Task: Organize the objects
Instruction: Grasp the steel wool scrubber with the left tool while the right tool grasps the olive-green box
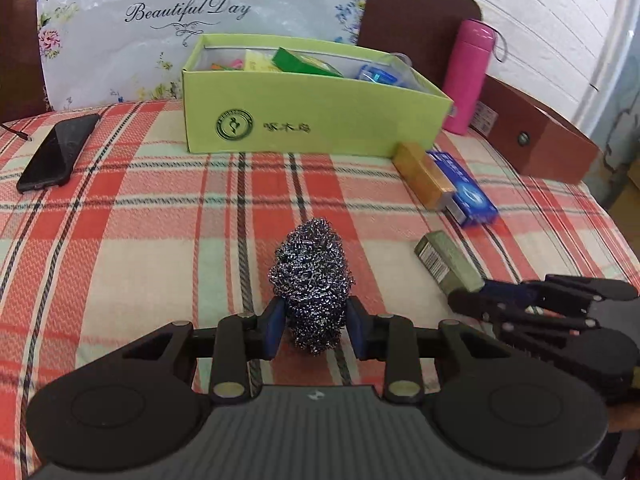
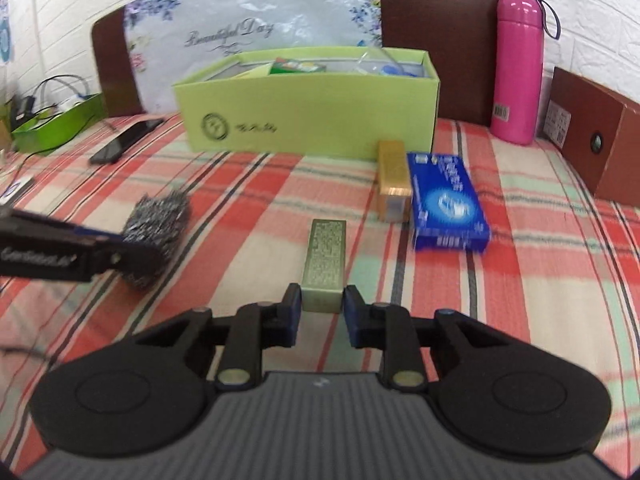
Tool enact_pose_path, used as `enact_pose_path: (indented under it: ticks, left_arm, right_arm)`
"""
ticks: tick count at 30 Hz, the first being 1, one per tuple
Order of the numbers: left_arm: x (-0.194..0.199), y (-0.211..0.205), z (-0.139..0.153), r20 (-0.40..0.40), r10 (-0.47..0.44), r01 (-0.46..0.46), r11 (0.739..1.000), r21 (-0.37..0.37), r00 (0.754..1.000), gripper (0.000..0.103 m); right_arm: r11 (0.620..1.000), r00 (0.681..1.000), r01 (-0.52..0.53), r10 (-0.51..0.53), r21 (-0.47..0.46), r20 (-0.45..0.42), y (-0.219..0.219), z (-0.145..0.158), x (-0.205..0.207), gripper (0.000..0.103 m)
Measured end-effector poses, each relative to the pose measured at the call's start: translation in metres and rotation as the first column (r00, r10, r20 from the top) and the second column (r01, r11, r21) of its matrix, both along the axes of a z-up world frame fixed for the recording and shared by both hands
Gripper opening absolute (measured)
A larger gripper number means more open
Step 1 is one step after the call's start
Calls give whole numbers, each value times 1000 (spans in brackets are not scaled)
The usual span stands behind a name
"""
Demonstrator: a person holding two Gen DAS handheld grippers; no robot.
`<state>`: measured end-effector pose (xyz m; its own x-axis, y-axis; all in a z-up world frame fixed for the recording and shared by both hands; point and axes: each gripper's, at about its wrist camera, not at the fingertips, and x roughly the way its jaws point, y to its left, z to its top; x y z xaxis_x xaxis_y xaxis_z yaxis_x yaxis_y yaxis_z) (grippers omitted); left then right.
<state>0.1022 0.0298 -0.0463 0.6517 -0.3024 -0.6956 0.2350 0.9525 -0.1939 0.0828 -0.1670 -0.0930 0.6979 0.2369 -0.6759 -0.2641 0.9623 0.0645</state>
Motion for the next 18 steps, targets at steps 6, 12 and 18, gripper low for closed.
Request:
enact_pose_path:
  ticks: [6,12,18]
  left_arm:
    - [-22,-10,0,40,26,-27,999,19,999,66]
    - [-13,-15,-2,4,19,-19,1000,10,1000,51]
    - [-9,-19,-6,16,48,-48,999,15,999,53]
  right_arm:
    - [999,999,-35,36,-30,27,6,4,-35,42]
    - [998,998,-39,41,-42,50,10,7,-28,44]
    - [999,999,-31,32,-26,26,11,3,-21,44]
